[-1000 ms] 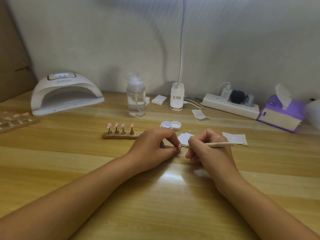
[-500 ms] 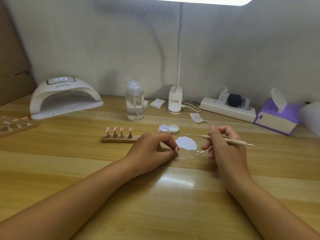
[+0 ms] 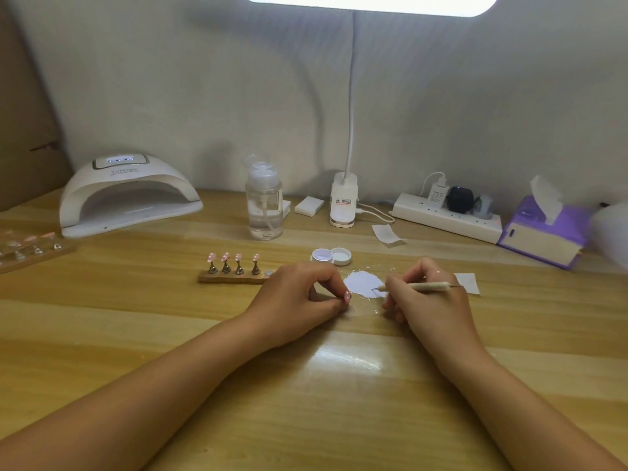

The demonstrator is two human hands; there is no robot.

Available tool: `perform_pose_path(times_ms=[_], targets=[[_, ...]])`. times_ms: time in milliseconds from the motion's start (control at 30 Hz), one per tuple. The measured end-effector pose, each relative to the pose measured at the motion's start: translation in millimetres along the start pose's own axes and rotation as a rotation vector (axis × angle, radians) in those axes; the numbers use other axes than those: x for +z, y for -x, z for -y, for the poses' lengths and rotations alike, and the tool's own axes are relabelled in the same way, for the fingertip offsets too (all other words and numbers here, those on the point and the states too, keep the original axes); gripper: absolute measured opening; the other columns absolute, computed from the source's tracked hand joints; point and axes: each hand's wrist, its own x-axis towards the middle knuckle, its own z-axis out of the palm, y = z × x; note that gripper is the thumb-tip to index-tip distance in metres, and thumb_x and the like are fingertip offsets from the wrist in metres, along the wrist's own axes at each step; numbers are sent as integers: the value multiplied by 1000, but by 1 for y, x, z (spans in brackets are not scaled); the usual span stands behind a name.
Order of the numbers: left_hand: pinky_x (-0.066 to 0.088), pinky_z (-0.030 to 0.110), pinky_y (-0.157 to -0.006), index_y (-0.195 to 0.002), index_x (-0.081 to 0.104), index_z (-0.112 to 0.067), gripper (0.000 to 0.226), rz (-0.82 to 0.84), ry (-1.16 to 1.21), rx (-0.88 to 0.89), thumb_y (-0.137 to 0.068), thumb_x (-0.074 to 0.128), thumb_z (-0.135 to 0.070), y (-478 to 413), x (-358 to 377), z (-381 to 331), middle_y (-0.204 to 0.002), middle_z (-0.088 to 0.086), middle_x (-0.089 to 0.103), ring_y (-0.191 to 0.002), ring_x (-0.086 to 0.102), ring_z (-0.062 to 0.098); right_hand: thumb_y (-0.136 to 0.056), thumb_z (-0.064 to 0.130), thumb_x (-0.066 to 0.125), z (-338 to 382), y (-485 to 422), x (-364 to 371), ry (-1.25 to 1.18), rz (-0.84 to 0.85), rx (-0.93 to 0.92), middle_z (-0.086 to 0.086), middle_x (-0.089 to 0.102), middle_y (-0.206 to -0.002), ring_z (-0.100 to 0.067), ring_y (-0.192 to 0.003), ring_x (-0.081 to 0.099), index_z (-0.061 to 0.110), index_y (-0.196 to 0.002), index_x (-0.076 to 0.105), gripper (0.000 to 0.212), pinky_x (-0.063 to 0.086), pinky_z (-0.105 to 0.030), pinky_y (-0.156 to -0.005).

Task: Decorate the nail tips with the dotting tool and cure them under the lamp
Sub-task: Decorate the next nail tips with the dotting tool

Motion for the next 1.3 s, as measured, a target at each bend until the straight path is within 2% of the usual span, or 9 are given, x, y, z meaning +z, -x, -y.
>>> perform_pose_path(times_ms=[100,167,233,333,500,600,800,1100,1300], targets=[[35,10,-54,-70,61,-46,30,-2,18,-13,-83,75,-23,0,1,1,-74,-35,62,-53,53,-6,-80,20,65,1,2,1,29,0,-26,3,70,-58,-13,-63,66,12,-71,53,17,53,-40,-70],[34,9,-53,-71,63,-44,28,2,25,-25,-83,75,-23,-1,1,1,-73,-34,63,-53,53,-6,-83,22,64,2,4,0,42,-56,-80,4,69,-59,-5,-55,61,12,-73,53,18,47,-36,-64],[34,9,-54,-72,64,-44,26,6,28,-28,-83,76,-23,-1,1,1,-75,-34,63,-53,52,-6,-93,28,61,6,7,-1,-8,-106,-154,5,70,-63,-4,-50,59,16,-80,54,19,43,-31,-58],[34,11,-55,-73,64,-43,25,6,24,-32,-83,76,-24,-1,1,1,-78,-33,65,-54,52,-5,-98,33,58,15,11,-1,-92,-59,-219,7,74,-74,-6,-55,65,22,-93,56,13,48,-26,-53],[33,11,-53,-74,64,-42,24,15,28,-29,-83,75,-24,0,0,1,-73,-34,63,-52,50,-4,-92,33,68,20,18,5,-433,34,37,-5,72,-66,-7,-49,58,15,-88,59,21,45,-18,-42],[32,12,-52,-73,63,-42,24,15,15,-29,-83,75,-24,0,0,-1,-72,-35,62,-52,51,-4,-92,27,69,17,20,9,-421,60,63,-6,73,-67,-8,-51,60,14,-91,52,21,45,-17,-43],[33,18,-56,-72,63,-44,23,21,-3,-45,-81,74,-25,0,0,-1,-79,-34,64,-57,54,-2,-83,9,62,18,19,10,-397,127,76,-10,67,-56,-11,-44,55,10,-71,51,16,45,-18,-43],[32,14,-53,-71,62,-43,26,20,-16,-37,-82,75,-24,0,-1,-2,-76,-37,61,-57,54,-1,-79,8,60,16,19,12,-330,165,39,-14,68,-58,-13,-47,56,11,-68,46,18,46,-19,-46],[35,18,-55,-74,64,-42,23,13,5,-44,-82,75,-23,0,0,-2,-80,-29,66,-57,55,0,-79,10,61,14,18,12,-316,179,35,-14,69,-60,-13,-48,57,14,-67,45,20,46,-21,-48]])
